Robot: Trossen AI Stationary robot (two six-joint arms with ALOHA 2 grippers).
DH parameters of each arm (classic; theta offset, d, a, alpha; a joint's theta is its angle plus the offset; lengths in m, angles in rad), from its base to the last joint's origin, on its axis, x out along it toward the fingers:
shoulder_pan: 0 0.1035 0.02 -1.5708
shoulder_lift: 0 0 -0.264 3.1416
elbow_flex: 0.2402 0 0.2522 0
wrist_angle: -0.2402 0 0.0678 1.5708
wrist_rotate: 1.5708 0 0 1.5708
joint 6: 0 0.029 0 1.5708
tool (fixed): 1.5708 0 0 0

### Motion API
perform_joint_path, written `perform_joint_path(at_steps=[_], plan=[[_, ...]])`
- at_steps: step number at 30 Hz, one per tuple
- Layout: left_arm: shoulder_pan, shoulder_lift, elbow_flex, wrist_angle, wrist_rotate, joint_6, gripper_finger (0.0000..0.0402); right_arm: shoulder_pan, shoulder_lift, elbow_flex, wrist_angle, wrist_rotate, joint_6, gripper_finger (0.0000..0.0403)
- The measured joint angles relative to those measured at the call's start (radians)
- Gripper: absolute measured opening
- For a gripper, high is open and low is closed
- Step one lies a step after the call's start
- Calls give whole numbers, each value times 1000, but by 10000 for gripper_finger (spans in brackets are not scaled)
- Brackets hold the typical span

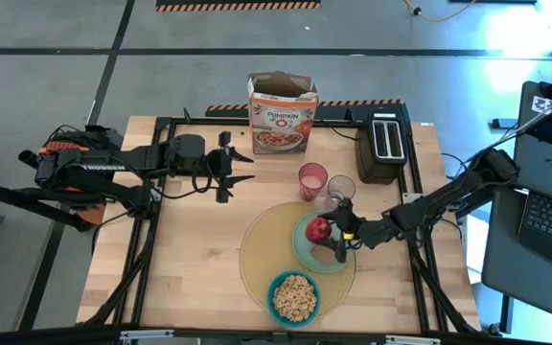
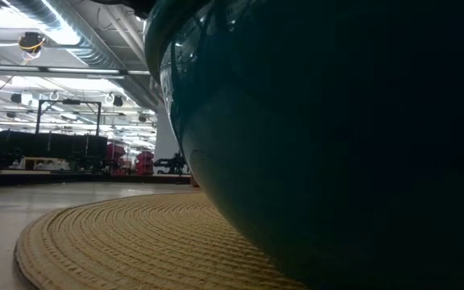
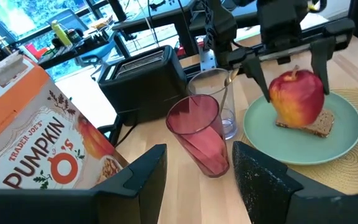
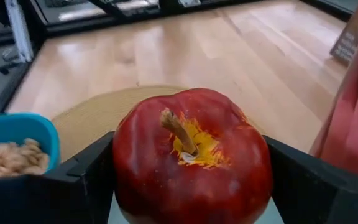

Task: Arrange a breakfast setting
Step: Adjust the apple on the plate

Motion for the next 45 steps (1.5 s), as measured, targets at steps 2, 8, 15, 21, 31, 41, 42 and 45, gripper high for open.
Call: perform_joint_path(at_steps=[2,8,15,21,31,41,42,45], plan=[[0,0,0,0,0,0,174,0,32,0,3,2,23,314],[0,0,0,0,0,-2,174,0,135,0,91,19,47,313],[0,0,0,-1,0,-2,174,0,200,0,102,79,103,314],[0,0,0,-1,0,-2,174,0,212,0,108,97,106,327],[0,0,0,-2,0,-2,174,0,212,0,110,93,123,342],[0,0,0,-2,0,-2,174,0,212,0,109,78,124,344],[0,0,0,-2,0,-2,174,0,212,0,109,76,124,344],[0,0,0,-2,0,-2,174,0,212,0,109,70,124,344]])
